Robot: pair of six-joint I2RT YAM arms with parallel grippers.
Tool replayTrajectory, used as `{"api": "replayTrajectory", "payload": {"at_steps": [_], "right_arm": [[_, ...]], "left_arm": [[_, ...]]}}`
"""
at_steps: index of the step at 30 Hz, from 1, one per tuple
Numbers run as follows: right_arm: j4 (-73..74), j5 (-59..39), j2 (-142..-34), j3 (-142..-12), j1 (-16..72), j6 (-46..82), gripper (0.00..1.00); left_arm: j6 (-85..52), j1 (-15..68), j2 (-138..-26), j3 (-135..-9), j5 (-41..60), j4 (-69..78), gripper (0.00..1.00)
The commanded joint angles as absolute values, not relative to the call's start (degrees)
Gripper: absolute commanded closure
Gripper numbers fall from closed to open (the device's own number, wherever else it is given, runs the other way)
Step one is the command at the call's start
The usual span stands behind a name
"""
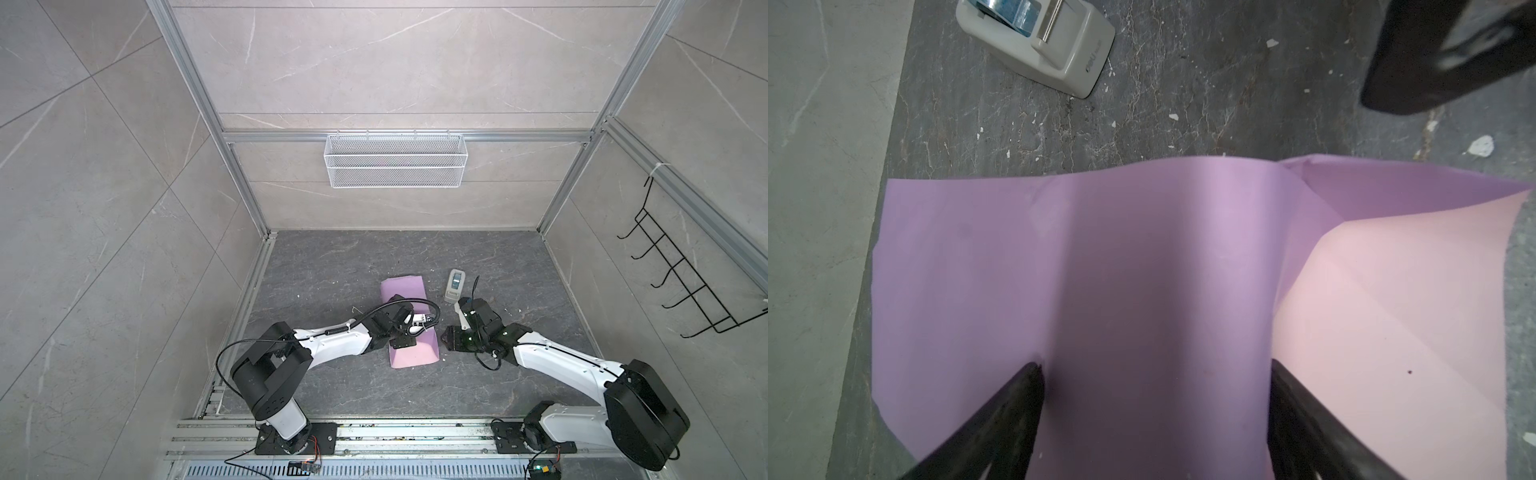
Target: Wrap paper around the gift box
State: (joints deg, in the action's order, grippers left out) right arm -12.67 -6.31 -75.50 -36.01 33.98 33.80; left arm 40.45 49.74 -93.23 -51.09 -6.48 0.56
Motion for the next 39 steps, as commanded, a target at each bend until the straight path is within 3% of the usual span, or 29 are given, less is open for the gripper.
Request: {"api": "replayTrajectory", "payload": {"at_steps": [1,12,39], "right_arm": [[-7.3,-6.3,-78.1,-34.5,33.8,35.8,0.52],[2.7,-11.8,-82.5,-32.2,33.9,38.6,0.64],[10.7,-12.0,-84.8,-31.4,37.2,43.2,0.77]], "left_arm": [[41.7,49.4,-95.1,-50.2,-7.6,0.8,0.18],[41.9,49.3,-95.5,-50.2,-7.5,0.8,0.18],[42.0,49.4,-96.0,-50.5,-7.9,0.1,0.19]]}}
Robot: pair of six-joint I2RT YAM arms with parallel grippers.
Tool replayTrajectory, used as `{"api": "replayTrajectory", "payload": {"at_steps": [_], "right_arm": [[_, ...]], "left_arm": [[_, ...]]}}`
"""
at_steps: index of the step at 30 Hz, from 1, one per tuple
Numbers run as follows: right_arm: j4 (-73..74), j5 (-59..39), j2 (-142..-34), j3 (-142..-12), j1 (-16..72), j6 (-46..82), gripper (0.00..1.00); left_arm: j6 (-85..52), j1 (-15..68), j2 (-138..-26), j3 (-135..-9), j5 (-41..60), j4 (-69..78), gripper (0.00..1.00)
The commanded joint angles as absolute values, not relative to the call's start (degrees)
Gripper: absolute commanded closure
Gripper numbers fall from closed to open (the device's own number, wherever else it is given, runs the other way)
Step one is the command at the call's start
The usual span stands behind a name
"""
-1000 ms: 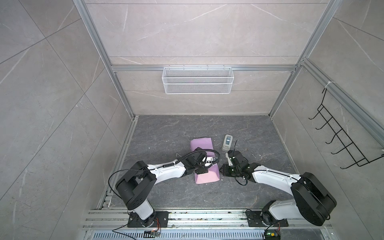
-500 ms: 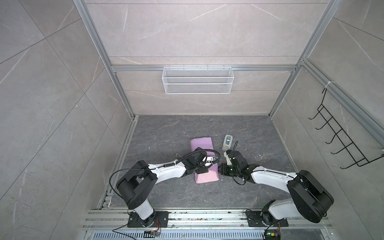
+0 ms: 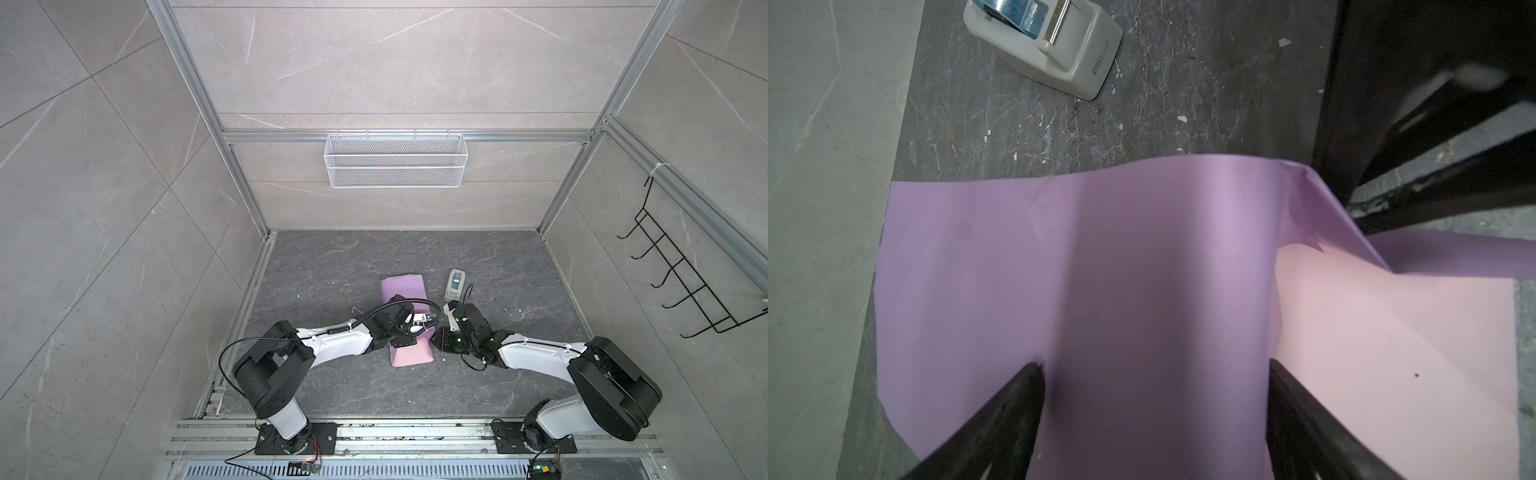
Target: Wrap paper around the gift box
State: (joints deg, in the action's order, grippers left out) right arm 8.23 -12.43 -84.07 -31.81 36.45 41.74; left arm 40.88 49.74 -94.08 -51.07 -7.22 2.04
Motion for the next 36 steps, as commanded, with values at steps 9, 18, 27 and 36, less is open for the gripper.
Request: {"api": "replayTrajectory", "payload": {"at_steps": [9,18,27,36], "right_arm": [[14.3,-9.5,-85.4,-30.6,39.0,45.6,0.8],[19.3,-5.6,-86.7,-29.0,41.4,48.3,0.84],[23.0,-3.8,-88.5,-28.8,42.4,48.9,0.85],[24.6,-2.6,-90.3,-29.0,43.0,49.2,0.86]], "left_arm": [[41.9,49.4,-96.1,-50.7,-7.9,0.0,0.19],[41.7,49.4,-95.9,-50.9,-7.7,-0.3,0.19],[41.0,49.4,-95.8,-51.1,-6.9,-0.5,0.18],[40.1,49.4,-95.7,-51.6,-6.3,-0.9,0.17]]}}
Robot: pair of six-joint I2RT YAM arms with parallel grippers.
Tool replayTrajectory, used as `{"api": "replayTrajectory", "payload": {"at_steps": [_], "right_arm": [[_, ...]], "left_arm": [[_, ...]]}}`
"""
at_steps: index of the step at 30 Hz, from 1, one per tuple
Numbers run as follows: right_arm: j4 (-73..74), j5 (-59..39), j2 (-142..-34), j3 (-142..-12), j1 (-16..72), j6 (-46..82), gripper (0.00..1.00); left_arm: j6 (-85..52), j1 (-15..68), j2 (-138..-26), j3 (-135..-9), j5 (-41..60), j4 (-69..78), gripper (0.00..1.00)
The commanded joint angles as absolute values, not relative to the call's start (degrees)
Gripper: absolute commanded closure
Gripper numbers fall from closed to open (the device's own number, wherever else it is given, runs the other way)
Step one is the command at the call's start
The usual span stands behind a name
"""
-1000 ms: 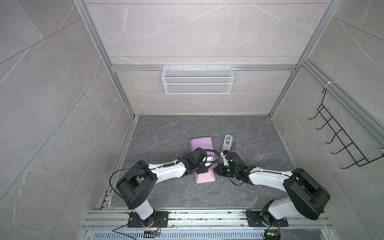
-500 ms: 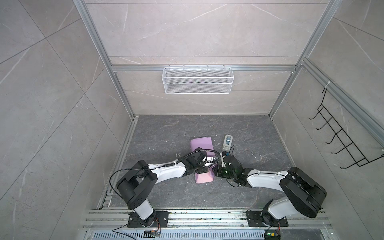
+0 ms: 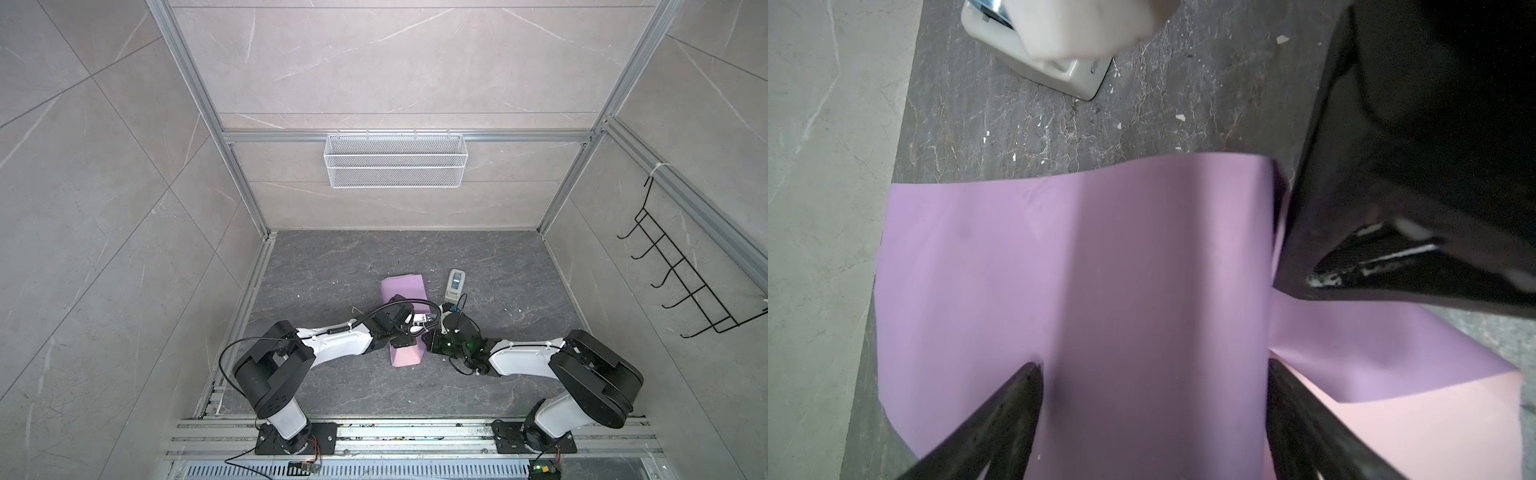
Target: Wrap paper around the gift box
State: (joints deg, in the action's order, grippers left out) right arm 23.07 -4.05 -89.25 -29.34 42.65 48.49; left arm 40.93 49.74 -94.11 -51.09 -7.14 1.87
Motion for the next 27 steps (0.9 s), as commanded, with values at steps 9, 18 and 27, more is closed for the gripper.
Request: {"api": "replayTrajectory", "payload": {"at_steps": [9,18,27], "right_arm": [[25.9,-1.8,-90.8,-28.9,43.2,49.3,0.87],[25.8,-1.7,-90.6,-28.8,43.4,49.2,0.88],[25.7,-1.7,-90.7,-28.7,43.5,49.1,0.88]], "left_arm": [[38.7,49.4,-94.8,-52.0,-7.0,0.0,0.12],[36.6,49.4,-92.2,-51.1,-7.1,2.3,0.08],[34.2,49.4,-90.6,-49.6,-5.9,5.8,0.02]]}}
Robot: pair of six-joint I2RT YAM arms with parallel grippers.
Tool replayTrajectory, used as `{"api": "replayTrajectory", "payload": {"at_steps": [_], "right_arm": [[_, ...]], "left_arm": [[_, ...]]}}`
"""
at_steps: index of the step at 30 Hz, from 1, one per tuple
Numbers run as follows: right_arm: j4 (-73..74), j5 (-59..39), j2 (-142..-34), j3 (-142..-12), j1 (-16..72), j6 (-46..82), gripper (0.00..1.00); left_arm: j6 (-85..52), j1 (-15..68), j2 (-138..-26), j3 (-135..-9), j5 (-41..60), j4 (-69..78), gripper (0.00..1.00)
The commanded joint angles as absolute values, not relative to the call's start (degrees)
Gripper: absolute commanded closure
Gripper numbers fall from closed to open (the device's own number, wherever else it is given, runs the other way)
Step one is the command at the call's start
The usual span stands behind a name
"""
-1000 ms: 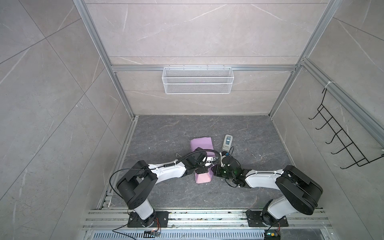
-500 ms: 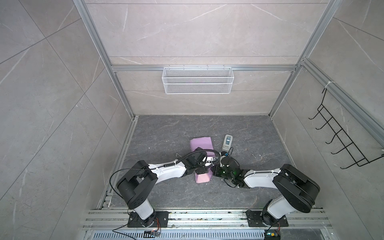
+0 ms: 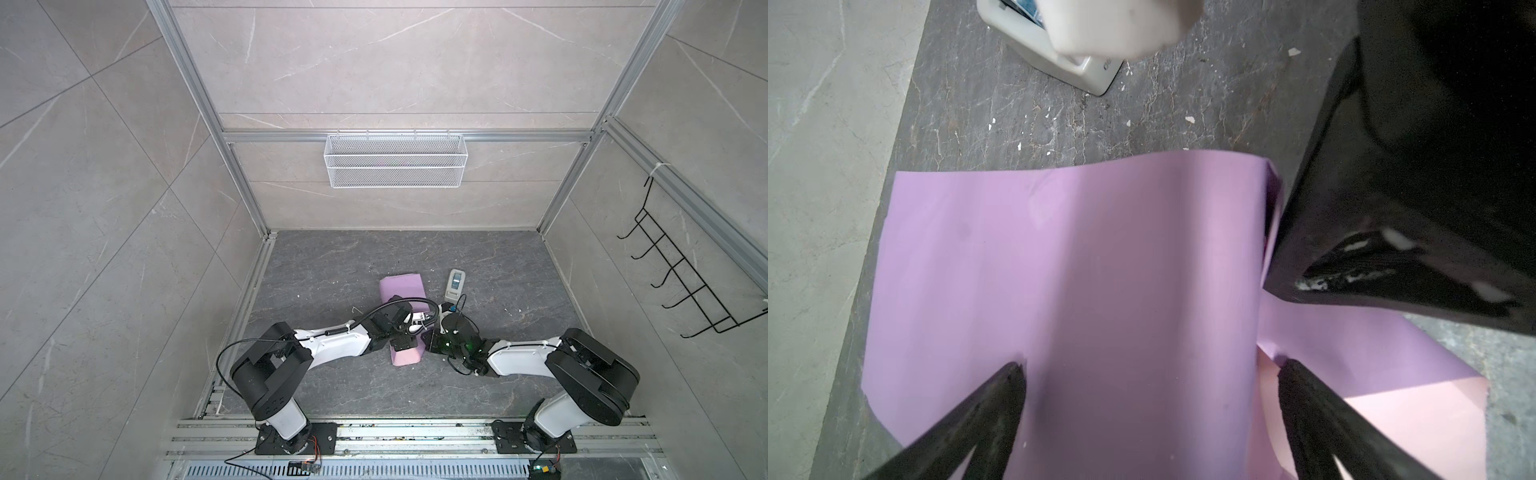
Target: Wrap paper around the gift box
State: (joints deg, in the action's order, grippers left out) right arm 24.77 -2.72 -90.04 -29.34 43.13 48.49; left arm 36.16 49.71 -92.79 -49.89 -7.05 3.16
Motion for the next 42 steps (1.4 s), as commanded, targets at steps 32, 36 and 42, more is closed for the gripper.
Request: {"api": "replayTrajectory", "payload": {"at_steps": [32,36,42], "right_arm": [[25.7,-1.4,-90.1,-28.4,43.6,49.1,0.91],[25.6,-1.4,-90.0,-28.3,43.5,49.0,0.91],[25.7,-1.3,-89.8,-28.2,43.5,49.1,0.92]], "left_arm": [[31.3,49.4,-96.1,-53.9,-6.4,6.0,0.0],[31.3,49.3,-96.9,-54.1,-7.3,5.8,0.0],[32.5,49.3,-97.2,-52.9,-8.9,6.4,0.0]]}}
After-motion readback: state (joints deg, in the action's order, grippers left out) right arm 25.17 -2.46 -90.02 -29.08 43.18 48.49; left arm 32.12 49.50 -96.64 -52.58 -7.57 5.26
